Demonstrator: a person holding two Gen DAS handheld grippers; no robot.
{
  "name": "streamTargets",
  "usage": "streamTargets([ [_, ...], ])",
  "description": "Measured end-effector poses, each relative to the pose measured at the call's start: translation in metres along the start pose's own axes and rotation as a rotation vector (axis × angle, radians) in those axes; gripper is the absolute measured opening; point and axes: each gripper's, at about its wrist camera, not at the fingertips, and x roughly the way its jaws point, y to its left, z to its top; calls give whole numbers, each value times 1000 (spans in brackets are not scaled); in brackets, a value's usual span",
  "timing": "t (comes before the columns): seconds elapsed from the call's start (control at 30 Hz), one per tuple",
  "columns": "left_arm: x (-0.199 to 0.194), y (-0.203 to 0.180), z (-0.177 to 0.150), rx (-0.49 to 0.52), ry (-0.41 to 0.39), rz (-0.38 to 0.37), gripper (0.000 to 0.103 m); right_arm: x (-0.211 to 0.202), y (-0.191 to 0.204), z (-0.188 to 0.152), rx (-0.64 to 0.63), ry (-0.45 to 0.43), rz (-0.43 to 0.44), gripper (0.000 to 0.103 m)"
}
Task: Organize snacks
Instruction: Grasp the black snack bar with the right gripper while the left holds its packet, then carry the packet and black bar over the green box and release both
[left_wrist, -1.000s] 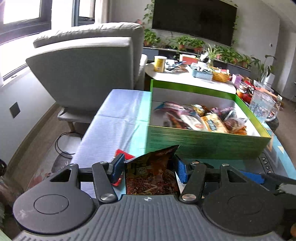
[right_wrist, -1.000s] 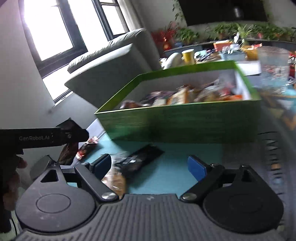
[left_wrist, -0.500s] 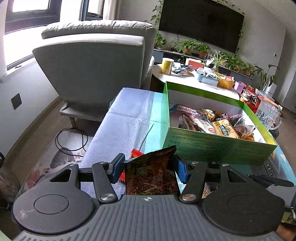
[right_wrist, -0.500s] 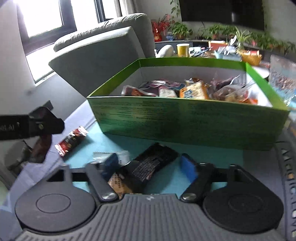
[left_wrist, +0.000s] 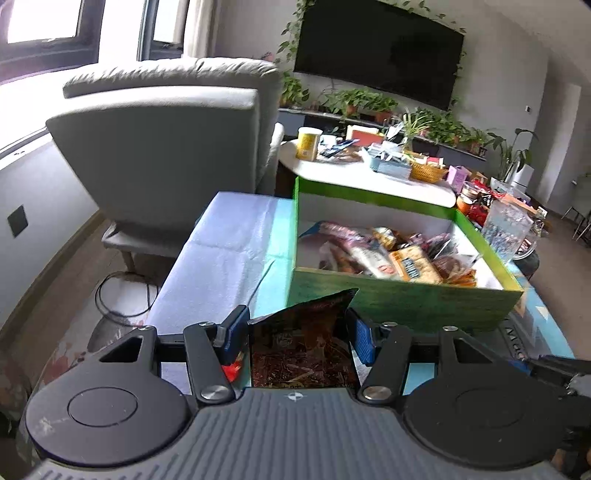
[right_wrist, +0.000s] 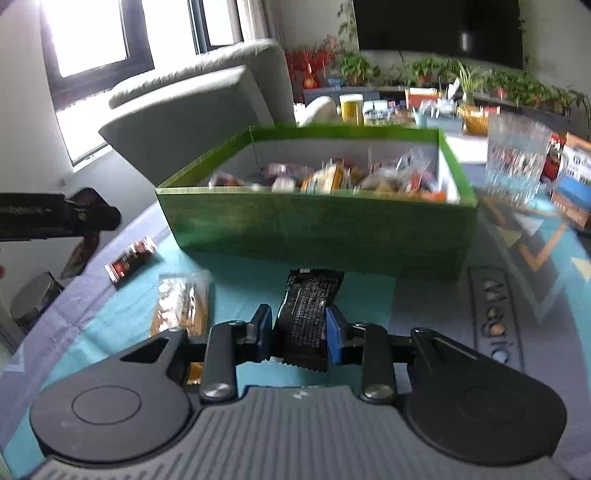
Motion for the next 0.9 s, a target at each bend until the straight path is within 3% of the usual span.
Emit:
streamTargets([
  [0.4, 14, -39, 42, 67, -77, -66, 54, -19, -28, 53, 27, -211, -28, 33],
  [0.63, 45, -57, 72, 93, -98, -86, 54, -3, -43, 76, 35, -247, -34, 33],
  [0.9, 95, -62, 88, 97, -46, -78, 54, 26, -50, 87, 49, -232, -22, 33],
])
